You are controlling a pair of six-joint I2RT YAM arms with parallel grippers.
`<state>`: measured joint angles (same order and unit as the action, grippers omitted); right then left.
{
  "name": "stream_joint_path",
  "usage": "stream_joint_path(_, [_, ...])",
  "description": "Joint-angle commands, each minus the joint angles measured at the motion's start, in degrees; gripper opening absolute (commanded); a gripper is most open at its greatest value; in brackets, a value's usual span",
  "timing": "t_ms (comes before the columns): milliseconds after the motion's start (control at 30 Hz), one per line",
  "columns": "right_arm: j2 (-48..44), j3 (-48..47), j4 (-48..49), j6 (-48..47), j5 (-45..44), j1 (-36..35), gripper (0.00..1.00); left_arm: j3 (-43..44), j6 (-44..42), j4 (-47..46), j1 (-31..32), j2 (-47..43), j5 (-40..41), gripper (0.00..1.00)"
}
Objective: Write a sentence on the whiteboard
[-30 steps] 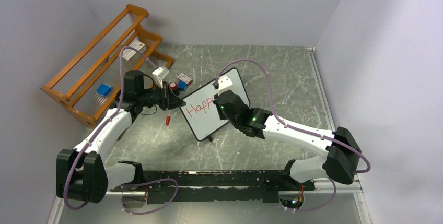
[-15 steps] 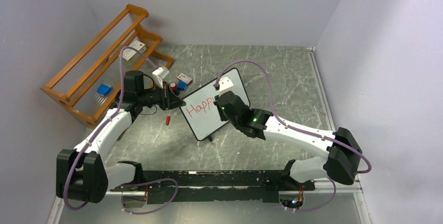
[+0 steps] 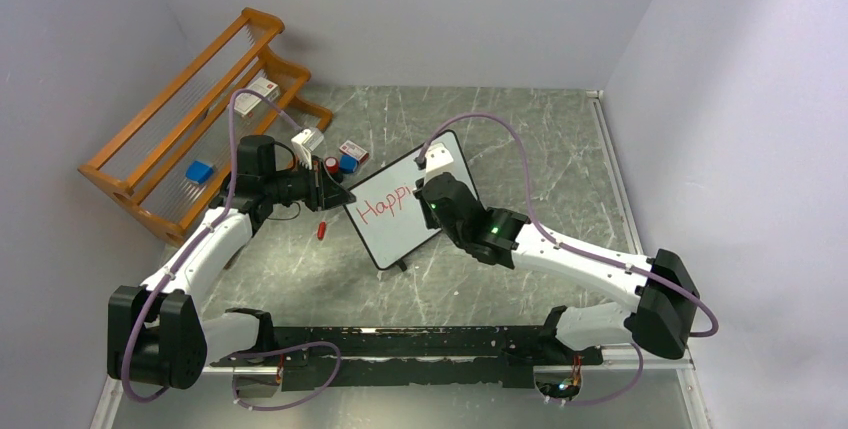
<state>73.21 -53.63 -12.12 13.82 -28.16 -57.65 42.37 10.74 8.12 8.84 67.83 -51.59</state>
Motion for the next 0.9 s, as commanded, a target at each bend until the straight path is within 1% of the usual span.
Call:
stream_joint_path(0, [0.1, -1.3, 2.2, -1.0, -1.2, 0.6, 0.00, -0.6, -1.8, 3.3, 0.0, 1.4, 3.7, 0.05])
stream_joint_path(500, [2.4, -2.7, 4.4, -1.7, -0.8, 1.3, 0.00, -0.5, -1.8, 3.2, 0.0, 1.7, 3.5, 0.05])
stream_joint_path(867, [4.0, -2.7, 3.5, -1.5, 0.5, 1.7, 0.00, -0.4, -1.8, 3.2, 0.0, 1.8, 3.4, 0.05])
